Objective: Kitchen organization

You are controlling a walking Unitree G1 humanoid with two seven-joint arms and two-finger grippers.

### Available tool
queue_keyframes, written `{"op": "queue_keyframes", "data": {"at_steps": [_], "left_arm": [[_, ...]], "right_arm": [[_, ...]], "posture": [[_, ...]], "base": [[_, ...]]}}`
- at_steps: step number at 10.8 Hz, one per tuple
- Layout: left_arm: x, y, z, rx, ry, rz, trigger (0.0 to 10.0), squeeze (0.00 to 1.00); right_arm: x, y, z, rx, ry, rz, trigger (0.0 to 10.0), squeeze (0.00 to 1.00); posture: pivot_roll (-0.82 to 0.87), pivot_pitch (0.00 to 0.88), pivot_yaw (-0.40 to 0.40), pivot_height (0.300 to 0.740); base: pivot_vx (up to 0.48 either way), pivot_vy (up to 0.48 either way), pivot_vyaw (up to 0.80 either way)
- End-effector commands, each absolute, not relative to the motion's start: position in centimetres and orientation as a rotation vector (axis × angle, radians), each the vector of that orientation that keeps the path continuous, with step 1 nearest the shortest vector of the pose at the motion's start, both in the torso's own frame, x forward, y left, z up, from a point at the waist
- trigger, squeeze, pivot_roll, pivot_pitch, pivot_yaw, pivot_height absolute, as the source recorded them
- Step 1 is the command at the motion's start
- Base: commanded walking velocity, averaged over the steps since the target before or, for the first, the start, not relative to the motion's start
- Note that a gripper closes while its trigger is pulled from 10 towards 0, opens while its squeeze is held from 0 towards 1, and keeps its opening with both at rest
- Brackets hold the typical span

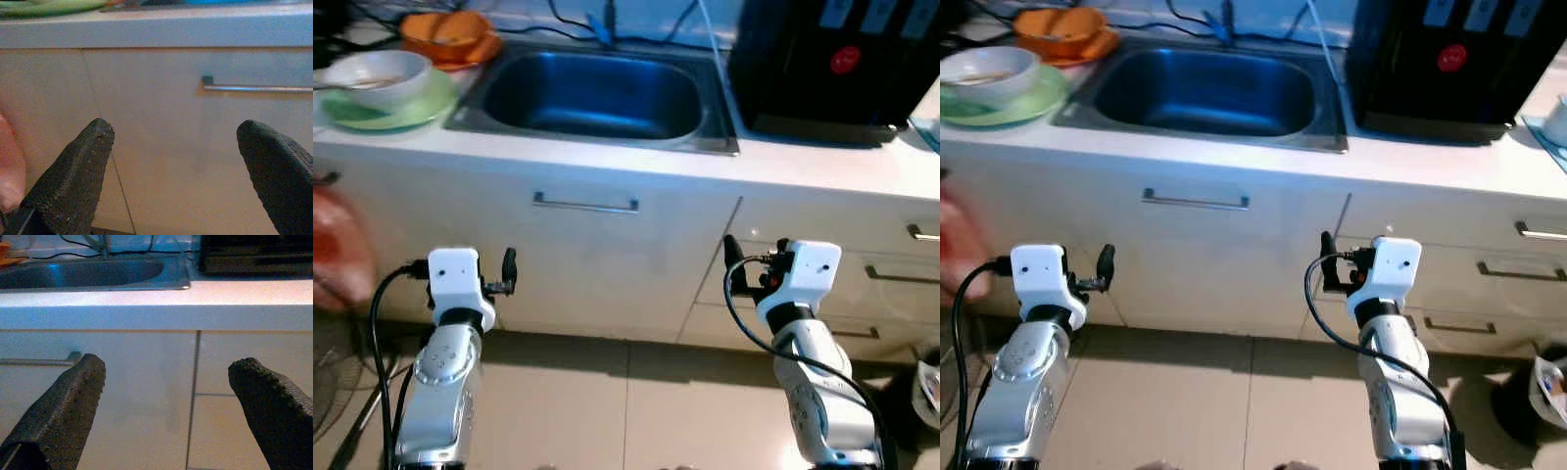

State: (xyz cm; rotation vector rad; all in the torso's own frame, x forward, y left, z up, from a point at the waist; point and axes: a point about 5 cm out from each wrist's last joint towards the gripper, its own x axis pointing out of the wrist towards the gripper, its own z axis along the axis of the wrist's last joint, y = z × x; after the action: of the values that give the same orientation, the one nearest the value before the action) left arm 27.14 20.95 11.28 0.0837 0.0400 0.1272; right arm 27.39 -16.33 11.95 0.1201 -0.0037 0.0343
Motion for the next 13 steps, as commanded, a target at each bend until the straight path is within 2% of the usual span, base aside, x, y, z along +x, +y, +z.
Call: {"op": "queue_keyframes", "data": {"at_steps": [1, 2, 6, 9, 12, 13], "left_arm": [[27.1, 21.1, 11.5, 0.083, 0.039, 0.132, 10.0, 0.00], [27.5, 20.5, 11.8, 0.067, 0.031, 0.123, 10.0, 0.00], [27.8, 19.8, 11.9, 0.035, 0.032, 0.100, 10.0, 0.00], [28.0, 19.6, 12.0, 0.016, 0.032, 0.098, 10.0, 0.00], [28.1, 19.5, 12.0, 0.011, 0.038, 0.094, 10.0, 0.00], [28.1, 19.5, 11.8, 0.012, 0.047, 0.094, 10.0, 0.00]], "right_arm": [[27.5, -16.6, 12.1, 0.116, -0.011, 0.024, 10.0, 0.00], [27.6, -16.6, 12.1, 0.116, -0.011, 0.019, 10.0, 0.00], [27.5, -16.9, 12.0, 0.128, -0.010, -0.001, 10.0, 0.00], [27.5, -17.0, 12.2, 0.144, -0.015, -0.014, 10.0, 0.00], [27.5, -17.2, 12.2, 0.150, -0.011, -0.033, 10.0, 0.00], [27.4, -17.2, 12.2, 0.149, -0.014, -0.032, 10.0, 0.00]], "posture": [[0.05, 0.073, -0.047, 0.740], [0.05, 0.070, -0.044, 0.740], [0.04, 0.069, -0.044, 0.740], [0.04, 0.072, -0.045, 0.740], [0.03, 0.076, -0.042, 0.740], [0.03, 0.079, -0.041, 0.740]], "base": [[0.000, 0.000, 0.74], [0.000, 0.000, 0.80], [0.000, 0.217, 0.00], [0.000, 0.000, 0.00], [0.000, 0.360, -0.70], [0.000, 0.480, 0.00]]}}
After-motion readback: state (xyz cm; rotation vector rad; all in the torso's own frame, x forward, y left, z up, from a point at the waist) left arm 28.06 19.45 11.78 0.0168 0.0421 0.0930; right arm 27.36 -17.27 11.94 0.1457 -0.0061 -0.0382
